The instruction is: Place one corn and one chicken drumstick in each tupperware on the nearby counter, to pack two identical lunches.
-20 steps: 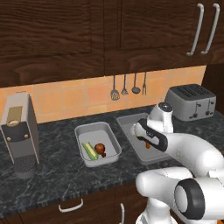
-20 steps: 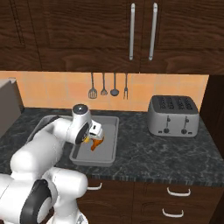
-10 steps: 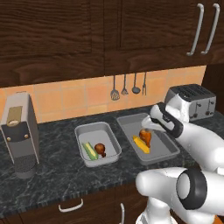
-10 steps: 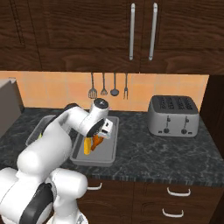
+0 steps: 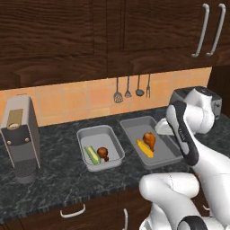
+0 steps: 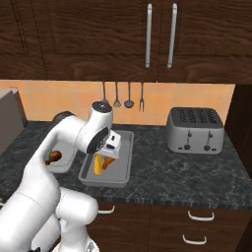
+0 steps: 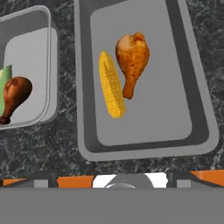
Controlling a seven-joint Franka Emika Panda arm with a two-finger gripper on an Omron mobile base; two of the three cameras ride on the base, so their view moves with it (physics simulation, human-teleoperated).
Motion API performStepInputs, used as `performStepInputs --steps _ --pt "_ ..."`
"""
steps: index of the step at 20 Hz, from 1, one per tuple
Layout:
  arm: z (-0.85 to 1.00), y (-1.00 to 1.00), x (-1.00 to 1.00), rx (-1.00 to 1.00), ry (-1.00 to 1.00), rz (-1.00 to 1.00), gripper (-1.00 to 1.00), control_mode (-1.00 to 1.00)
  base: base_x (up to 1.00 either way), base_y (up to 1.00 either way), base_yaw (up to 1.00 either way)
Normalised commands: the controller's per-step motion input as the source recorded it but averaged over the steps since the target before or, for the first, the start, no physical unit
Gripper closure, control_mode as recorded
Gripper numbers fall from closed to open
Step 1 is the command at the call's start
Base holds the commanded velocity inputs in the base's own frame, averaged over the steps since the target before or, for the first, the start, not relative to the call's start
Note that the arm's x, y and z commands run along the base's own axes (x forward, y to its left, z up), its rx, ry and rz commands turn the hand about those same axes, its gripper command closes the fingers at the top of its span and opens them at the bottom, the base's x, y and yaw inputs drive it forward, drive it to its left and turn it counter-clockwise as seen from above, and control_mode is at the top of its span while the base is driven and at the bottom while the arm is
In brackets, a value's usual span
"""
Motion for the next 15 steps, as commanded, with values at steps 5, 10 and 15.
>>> performStepInputs --steps 5,10,15 --pt "0.86 0.06 -1.00 -0.01 -0.11 0.13 -1.00 -1.00 0.00 0.00 0.00" --pt "0.93 0.01 -0.96 -0.03 -0.26 0.00 -1.00 -1.00 0.00 0.00 0.00" --pt "0.99 0.25 -0.61 -0.18 -0.31 0.00 -1.00 -1.00 0.00 0.00 0.00"
